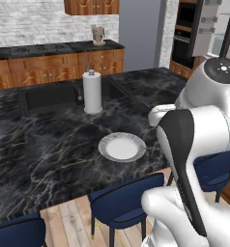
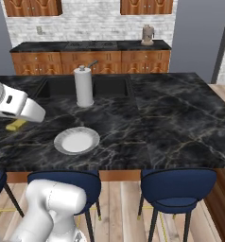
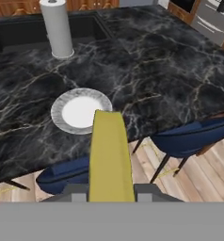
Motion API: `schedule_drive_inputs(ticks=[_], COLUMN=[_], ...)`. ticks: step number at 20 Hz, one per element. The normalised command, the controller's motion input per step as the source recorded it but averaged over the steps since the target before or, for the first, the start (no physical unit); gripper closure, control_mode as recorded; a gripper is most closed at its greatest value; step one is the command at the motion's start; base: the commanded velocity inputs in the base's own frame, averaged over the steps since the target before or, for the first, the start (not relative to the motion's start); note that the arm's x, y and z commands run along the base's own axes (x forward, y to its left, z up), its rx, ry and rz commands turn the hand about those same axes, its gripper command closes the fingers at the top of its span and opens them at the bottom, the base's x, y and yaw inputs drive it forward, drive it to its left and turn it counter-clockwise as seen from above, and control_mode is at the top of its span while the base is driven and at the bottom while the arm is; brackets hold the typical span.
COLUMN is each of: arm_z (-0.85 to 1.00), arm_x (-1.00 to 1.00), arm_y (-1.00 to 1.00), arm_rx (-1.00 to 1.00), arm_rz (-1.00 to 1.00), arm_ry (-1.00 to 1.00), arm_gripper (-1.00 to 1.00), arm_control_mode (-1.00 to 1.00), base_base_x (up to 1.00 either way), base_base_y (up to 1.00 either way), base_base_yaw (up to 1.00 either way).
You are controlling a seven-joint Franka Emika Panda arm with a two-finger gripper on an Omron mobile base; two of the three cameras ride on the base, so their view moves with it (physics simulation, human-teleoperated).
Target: Retrieve the butter from the fridge and place it on a plate on the dining table. Then retrieve the butter knife by the fridge and place it near the plate.
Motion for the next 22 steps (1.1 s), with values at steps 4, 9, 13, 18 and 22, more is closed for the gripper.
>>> schedule_drive_inputs(ticks=[4,9,13,18,22], arm_z=[-0.08,-0.35,-0.48,-0.67,-0.43], arm_x=[0.56,0.71,0.32,0.23,0.46], arm_y=[0.0,-0.14,-0.31,-0.35,-0.17], arm_rx=[0.05,0.06,-0.02,0.0,-0.08], arm_rz=[0.0,0.1,0.1,0.24,0.48], arm_ry=[0.0,0.03,0.03,-0.01,0.03], arm_gripper=[1.0,1.0,1.0,1.0,1.0], arm_control_mode=[-1.0,-1.0,-1.0,-1.0,-1.0], base_base_x=[0.0,0.0,0.0,0.0,0.0], base_base_y=[0.0,0.0,0.0,0.0,0.0], base_base_yaw=[0.0,0.0,0.0,0.0,0.0])
